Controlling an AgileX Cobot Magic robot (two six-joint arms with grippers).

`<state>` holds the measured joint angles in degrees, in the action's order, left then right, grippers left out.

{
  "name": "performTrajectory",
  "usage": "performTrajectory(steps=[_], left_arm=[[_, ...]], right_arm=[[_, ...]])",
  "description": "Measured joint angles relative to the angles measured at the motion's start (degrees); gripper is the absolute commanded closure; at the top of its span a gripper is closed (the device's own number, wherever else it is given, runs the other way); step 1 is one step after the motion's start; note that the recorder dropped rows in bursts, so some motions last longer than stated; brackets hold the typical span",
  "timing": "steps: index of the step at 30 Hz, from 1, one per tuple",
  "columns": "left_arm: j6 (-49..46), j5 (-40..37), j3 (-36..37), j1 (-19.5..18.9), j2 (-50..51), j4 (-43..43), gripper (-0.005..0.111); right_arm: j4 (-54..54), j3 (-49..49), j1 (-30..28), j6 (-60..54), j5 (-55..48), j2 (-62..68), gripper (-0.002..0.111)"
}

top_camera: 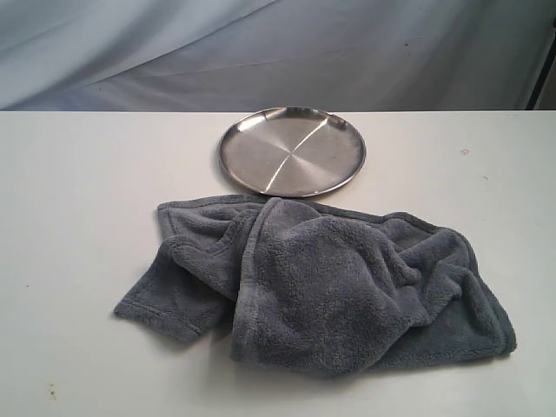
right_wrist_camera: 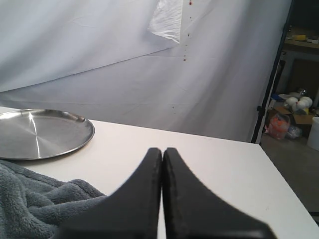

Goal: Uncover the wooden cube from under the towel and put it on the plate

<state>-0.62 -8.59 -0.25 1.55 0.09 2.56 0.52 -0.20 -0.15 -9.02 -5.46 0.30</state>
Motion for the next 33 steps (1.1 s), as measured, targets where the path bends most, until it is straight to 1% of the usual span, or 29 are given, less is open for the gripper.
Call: performTrajectory(steps=[22,26,28,30,33], left_arm=[[0.00,0.00,0.00,0.00,0.00,0.00,0.105],[0.00,0.00,0.00,0.00,0.00,0.00,0.105],[0.00,0.00,0.00,0.00,0.00,0.00,0.105],[0.00,0.00,0.00,0.00,0.00,0.00,0.105],[0.00,0.00,0.00,0.00,0.00,0.00,0.105]], right_arm=[[0.00,0.00,0.00,0.11,0.00,0.00,0.108],[0.00,0.00,0.00,0.11,1.40,0.00,0.108],[0.00,0.00,0.00,0.11,6.23,0.00,0.108],[0.23,0.00,0.00,1.57,15.67,0.00,0.108],[0.36,0.00,0.00,5.28,32.94,0.00,0.108]])
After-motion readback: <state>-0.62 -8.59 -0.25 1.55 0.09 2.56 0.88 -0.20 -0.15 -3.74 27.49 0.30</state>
